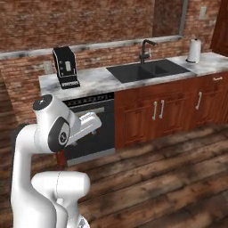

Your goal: Organize the utensils by type. Pick up the wooden spoons from the counter and place them in the open cabinet. Then pick up the metallic utensils from the counter and place them in the open drawer.

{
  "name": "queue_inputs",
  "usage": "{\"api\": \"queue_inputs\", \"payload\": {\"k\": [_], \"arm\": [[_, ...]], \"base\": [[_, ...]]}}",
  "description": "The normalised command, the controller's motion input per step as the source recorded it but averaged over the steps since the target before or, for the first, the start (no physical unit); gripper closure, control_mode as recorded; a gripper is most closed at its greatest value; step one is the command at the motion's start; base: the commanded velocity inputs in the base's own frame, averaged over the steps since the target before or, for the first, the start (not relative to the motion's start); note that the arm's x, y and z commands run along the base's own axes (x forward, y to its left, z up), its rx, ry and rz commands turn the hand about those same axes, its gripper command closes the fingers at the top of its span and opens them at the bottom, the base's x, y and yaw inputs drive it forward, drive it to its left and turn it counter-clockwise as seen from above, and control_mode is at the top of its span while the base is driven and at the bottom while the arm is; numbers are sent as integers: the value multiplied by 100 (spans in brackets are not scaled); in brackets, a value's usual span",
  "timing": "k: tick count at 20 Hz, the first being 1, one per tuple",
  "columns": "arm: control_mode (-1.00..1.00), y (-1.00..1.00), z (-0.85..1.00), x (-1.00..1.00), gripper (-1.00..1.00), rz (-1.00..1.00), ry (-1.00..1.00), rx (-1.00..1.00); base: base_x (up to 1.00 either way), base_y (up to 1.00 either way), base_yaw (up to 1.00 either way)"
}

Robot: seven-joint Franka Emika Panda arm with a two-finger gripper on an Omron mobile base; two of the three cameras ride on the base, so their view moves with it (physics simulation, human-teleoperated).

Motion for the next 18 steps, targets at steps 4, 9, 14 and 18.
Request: {"api": "queue_inputs", "payload": {"k": [4,9,14,18], "arm": [[100,0,0,0,-100,0,0,0],[100,0,0,0,-100,0,0,0],[100,0,0,0,-100,0,0,0],[100,0,0,0,-100,0,0,0]], "base": [[-56,43,38],[-47,49,32],[-13,80,17],[-1,99,12]]}}
